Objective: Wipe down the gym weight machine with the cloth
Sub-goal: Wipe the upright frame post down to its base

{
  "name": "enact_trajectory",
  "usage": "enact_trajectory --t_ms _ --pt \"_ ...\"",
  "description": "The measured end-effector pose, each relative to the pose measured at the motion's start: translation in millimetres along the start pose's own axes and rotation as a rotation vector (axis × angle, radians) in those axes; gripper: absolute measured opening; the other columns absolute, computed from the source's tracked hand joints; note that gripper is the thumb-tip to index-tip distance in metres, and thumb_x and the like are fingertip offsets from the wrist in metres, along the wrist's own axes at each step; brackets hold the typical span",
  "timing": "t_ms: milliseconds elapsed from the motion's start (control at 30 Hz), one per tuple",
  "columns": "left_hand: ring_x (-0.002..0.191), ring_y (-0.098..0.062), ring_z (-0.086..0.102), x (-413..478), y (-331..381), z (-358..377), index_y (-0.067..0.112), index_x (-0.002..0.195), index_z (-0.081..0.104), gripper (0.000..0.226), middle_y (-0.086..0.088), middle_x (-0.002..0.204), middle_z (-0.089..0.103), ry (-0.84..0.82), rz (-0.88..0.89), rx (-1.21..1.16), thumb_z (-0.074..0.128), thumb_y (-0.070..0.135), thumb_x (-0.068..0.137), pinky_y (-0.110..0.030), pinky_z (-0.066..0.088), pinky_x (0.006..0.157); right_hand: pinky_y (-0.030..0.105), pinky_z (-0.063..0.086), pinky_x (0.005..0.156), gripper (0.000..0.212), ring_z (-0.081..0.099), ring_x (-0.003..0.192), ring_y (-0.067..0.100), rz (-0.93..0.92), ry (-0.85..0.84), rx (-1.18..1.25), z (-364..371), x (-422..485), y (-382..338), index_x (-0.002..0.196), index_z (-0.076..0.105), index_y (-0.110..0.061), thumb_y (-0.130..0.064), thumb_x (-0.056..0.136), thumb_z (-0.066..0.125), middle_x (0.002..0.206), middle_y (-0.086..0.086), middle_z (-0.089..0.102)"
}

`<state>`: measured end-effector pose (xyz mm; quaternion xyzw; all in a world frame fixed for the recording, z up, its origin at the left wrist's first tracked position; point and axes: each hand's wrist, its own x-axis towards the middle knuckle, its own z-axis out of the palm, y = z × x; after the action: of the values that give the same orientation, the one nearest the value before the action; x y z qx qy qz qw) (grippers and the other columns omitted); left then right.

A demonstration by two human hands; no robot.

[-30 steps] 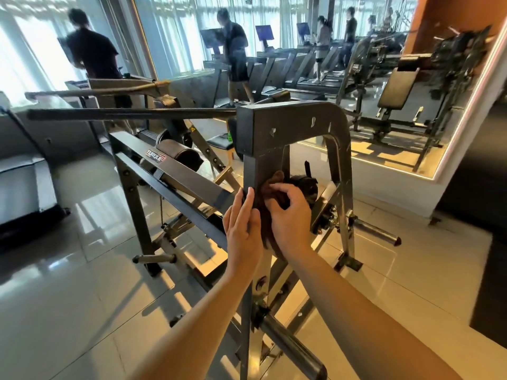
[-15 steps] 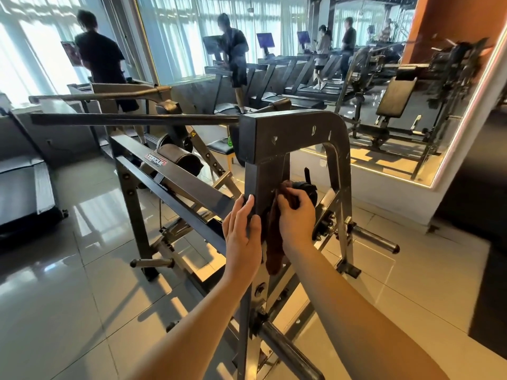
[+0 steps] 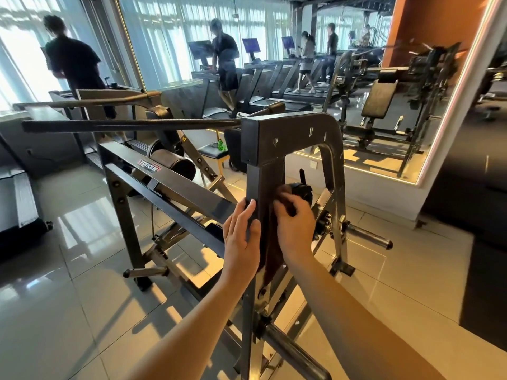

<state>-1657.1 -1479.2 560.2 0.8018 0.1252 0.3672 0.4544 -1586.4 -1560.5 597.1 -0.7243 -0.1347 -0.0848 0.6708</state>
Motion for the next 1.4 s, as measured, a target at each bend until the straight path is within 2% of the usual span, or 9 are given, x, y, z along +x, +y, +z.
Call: enact_trajectory --t_ms 100,333,433,567,800,933,1100,1233,1400 --pt "0.146 -0.004 0.021 1.3 0.1 -1.6 0.052 0.139 0.039 0.043 0.023 0.158 0.029 -0.009 0.000 -0.016 0.048 0.027 0.105 -0.040 0.023 0.124 -0.002 0.034 0.091 0.022 0.051 0.098 -0.016 -0.147 0.022 -0.112 3.2 -21.6 2.3 0.119 0.068 -0.022 -0.017 0.098 0.064 0.111 -0.019 0.058" --pt "0.144 0.002 0.017 3.9 -6.9 -8.9 0.058 0.138 0.034 0.046 0.038 0.153 0.021 -0.082 0.030 0.035 0.046 0.027 0.106 -0.039 0.022 0.122 0.031 0.049 0.104 0.023 0.060 0.110 0.009 -0.030 0.099 -0.017 3.6 11.3 -7.0 0.119 0.068 -0.019 -0.014 0.097 0.064 0.116 -0.004 0.066" --pt "0.140 0.011 0.012 2.1 -3.4 -5.9 0.055 0.137 0.035 0.044 0.031 0.156 0.022 -0.068 0.014 0.032 0.047 0.028 0.105 -0.035 0.019 0.121 0.025 0.047 0.101 0.020 0.058 0.107 0.007 -0.052 0.020 -0.104 1.9 -15.3 1.1 0.117 0.067 -0.021 -0.018 0.098 0.065 0.113 -0.009 0.062" --pt "0.145 -0.003 0.015 3.9 -5.2 -7.5 0.048 0.143 0.037 0.042 0.026 0.158 0.024 -0.074 0.019 0.068 0.046 0.030 0.105 -0.041 0.022 0.122 0.003 0.037 0.095 0.022 0.051 0.109 0.003 -0.103 0.078 -0.165 2.2 -6.5 -4.0 0.117 0.069 -0.016 -0.016 0.095 0.068 0.121 -0.006 0.057" --pt "0.147 -0.008 0.015 3.4 -3.0 -9.1 0.050 0.140 0.037 0.042 0.021 0.161 0.025 -0.084 -0.004 0.034 0.046 0.029 0.105 -0.050 0.023 0.123 0.022 0.046 0.101 0.025 0.058 0.108 0.005 -0.091 0.098 -0.174 6.1 -19.5 -0.8 0.124 0.068 -0.017 -0.017 0.099 0.063 0.120 -0.003 0.067" --pt "0.147 -0.008 0.015 3.7 -0.7 -10.6 0.050 0.141 0.037 0.041 0.023 0.160 0.025 -0.089 -0.009 0.026 0.046 0.032 0.104 -0.050 0.025 0.122 0.006 0.039 0.096 0.029 0.056 0.108 -0.002 -0.172 0.122 -0.181 7.0 -9.9 -14.0 0.128 0.067 -0.015 -0.023 0.100 0.063 0.118 -0.012 0.066" --pt "0.148 -0.010 0.015 5.4 -3.4 -11.4 0.049 0.143 0.036 0.043 0.024 0.161 0.024 -0.093 0.004 0.058 0.045 0.033 0.105 -0.052 0.024 0.122 0.011 0.042 0.100 0.031 0.054 0.111 -0.006 -0.110 0.125 -0.106 11.8 -13.5 -13.3 0.133 0.063 -0.019 -0.023 0.103 0.058 0.120 -0.018 0.060" --pt "0.148 -0.011 0.016 3.9 -1.7 -13.3 0.048 0.144 0.036 0.044 0.023 0.160 0.025 -0.110 0.003 0.047 0.047 0.029 0.106 -0.052 0.026 0.121 0.032 0.049 0.107 0.031 0.060 0.111 0.001 -0.006 0.057 -0.064 2.7 -20.5 -6.2 0.133 0.064 -0.022 -0.028 0.104 0.056 0.123 -0.010 0.068" --pt "0.135 -0.011 0.027 17.3 12.4 -18.2 0.056 0.141 0.029 0.044 0.014 0.151 0.039 -0.097 0.029 0.082 0.043 0.034 0.106 -0.038 0.029 0.112 -0.001 0.033 0.098 0.036 0.056 0.129 0.009 -0.177 0.105 -0.074 12.2 4.8 -32.1 0.138 0.061 -0.018 -0.027 0.104 0.056 0.136 -0.003 0.064"
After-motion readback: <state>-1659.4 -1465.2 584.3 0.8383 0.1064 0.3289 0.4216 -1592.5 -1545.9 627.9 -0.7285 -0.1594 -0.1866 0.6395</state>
